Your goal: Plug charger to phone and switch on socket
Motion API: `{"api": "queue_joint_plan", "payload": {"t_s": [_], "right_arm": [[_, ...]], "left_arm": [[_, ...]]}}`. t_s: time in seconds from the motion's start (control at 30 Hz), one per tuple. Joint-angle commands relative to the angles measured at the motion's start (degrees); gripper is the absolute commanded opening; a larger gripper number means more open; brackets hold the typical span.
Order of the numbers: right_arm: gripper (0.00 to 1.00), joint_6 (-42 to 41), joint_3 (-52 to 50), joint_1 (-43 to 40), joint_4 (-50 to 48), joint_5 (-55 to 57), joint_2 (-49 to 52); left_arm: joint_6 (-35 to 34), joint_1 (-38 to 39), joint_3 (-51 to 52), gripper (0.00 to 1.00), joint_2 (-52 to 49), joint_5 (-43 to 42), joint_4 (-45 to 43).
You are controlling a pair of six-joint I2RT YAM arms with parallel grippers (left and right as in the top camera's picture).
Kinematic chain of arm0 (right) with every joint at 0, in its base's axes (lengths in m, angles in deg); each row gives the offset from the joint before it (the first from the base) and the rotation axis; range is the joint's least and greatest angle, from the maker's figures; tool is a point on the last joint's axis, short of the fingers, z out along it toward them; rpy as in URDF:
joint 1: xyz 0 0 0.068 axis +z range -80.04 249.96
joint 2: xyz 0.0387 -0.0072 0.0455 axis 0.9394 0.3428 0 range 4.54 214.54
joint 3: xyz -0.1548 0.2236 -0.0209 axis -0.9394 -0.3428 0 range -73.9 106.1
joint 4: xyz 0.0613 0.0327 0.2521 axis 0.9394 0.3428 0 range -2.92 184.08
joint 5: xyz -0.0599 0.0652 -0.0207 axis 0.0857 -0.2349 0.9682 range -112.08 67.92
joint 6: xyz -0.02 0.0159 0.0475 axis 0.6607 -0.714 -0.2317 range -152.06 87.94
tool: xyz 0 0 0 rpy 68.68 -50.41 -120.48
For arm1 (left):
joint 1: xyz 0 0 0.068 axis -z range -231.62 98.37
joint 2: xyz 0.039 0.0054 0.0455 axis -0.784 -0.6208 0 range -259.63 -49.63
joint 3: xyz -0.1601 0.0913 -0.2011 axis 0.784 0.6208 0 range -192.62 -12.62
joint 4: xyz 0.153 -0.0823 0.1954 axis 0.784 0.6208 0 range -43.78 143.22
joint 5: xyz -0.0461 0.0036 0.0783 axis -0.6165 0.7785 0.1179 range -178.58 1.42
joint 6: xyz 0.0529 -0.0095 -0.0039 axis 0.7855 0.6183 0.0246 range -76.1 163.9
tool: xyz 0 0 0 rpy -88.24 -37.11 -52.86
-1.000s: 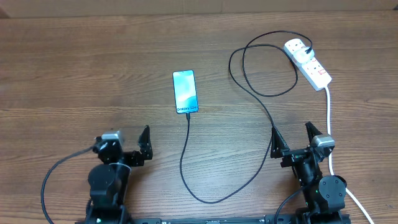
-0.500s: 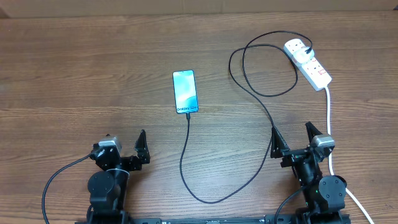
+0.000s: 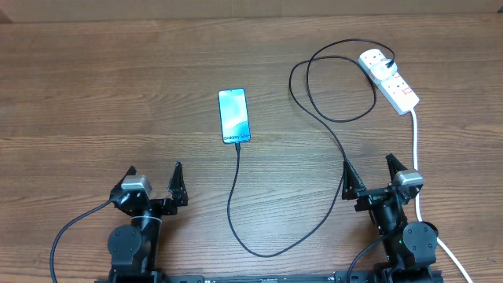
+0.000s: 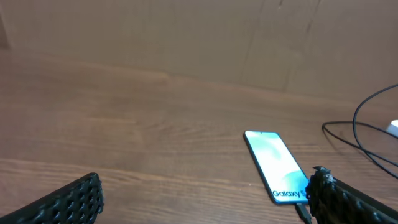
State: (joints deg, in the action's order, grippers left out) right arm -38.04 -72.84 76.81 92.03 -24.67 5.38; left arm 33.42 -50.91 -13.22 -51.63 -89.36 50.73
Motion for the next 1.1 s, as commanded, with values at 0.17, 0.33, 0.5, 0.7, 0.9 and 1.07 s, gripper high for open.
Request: {"api": "queue_joint_plan", "payload": {"t_s": [0.17, 0.33, 0.5, 0.7, 0.9, 1.07], "right_arm": [[1.00, 0.5, -0.6, 0.2, -0.4, -0.1, -0.7], [1.00, 0.5, -0.6, 0.2, -0.4, -0.1, -0.7], [1.00, 0.5, -0.6, 0.2, -0.4, -0.1, -0.7], [1.00, 0.5, -0.6, 0.2, -0.4, -0.1, -0.7], [1.00, 0.5, -0.6, 0.2, -0.4, -0.1, -0.7], [1.00, 0.5, -0.6, 0.2, -0.4, -0.1, -0.7]], "left_arm": [[4.9, -0.4, 0.3, 1.00, 1.8, 0.1, 0.1], [8.0, -0.4, 0.3, 1.00, 1.8, 0.2, 0.1], [8.0, -0.4, 0.3, 1.00, 1.8, 0.1, 0.1], [7.9, -0.4, 0.3, 1.00, 1.8, 0.1, 0.0], [7.7, -0.4, 0.3, 1.00, 1.8, 0.1, 0.0], [7.7, -0.4, 0.3, 1.00, 1.8, 0.1, 0.0]]}}
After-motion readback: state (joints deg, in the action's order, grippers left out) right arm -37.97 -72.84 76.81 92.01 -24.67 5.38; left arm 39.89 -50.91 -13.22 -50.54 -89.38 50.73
